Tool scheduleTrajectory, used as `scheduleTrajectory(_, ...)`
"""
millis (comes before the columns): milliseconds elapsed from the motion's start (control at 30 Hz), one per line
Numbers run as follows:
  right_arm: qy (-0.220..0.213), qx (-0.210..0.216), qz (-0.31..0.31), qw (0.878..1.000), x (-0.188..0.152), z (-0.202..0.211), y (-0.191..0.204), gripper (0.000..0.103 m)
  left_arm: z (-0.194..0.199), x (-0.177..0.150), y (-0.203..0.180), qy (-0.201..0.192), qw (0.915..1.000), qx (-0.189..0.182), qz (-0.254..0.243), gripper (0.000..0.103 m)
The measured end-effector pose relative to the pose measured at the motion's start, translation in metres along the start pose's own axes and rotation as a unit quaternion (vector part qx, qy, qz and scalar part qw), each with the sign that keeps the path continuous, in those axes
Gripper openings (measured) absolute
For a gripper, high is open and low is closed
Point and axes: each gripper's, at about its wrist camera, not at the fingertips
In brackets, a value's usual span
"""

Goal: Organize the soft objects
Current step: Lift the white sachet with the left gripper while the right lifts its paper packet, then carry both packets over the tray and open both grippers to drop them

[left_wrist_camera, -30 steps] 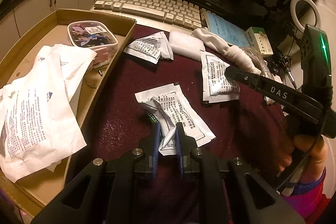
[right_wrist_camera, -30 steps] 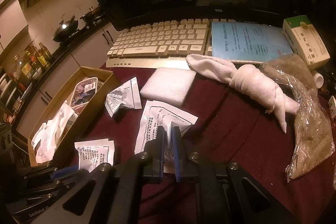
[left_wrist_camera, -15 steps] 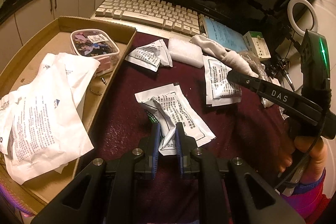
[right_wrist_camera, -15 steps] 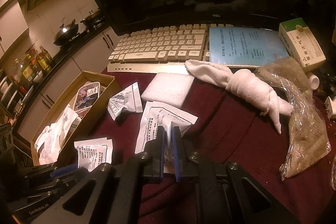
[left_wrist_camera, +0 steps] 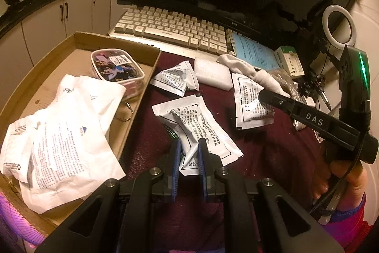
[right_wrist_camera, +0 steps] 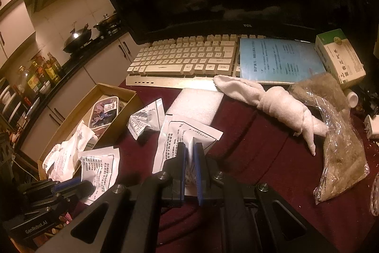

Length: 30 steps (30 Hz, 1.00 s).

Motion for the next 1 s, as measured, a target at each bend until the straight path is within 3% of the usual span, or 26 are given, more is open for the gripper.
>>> scheduleTrajectory(1000, -0.016, 0.036, 0.027, 0.999, 0.006, 0.011, 0.037, 0.008, 0.049, 0.007, 0.041, -0.059, 0.9966, 0.037, 0.044, 0.014)
Point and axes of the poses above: each gripper's, at about its wrist camera, not at the fingertips, and z roughly against the way its jaws point, y to its left, x to its top, and after that the axes turned 6 degrees about -x, right-handed
